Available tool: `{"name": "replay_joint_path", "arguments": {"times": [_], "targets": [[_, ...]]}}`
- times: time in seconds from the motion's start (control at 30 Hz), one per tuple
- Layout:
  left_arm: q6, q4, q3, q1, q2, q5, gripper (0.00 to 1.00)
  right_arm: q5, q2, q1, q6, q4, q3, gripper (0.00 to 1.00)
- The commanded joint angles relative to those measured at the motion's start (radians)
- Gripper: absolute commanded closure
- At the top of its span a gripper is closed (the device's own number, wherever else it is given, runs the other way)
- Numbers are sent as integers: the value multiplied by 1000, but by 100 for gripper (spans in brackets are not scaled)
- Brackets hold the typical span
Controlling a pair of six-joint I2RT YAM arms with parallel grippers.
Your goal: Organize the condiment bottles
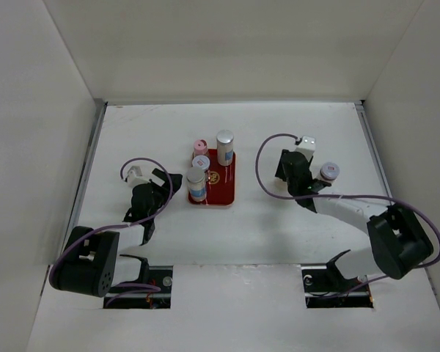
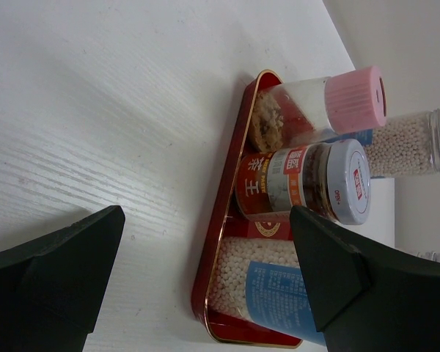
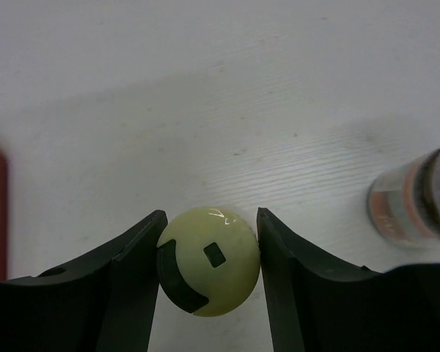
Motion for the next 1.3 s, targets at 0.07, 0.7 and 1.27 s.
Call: {"name": "replay_joint_path", "arguments": {"times": [0.07, 0.7, 1.27], "targets": [[-9, 52, 27, 2, 3, 11, 0, -38, 30, 178, -56, 122, 167, 56], [-9, 52, 19, 13, -11, 11, 0, -115, 454, 332, -79, 146, 521, 46], [-11, 52, 18, 16, -12, 15, 0, 50, 29, 201, -88, 42, 284, 12]]}}
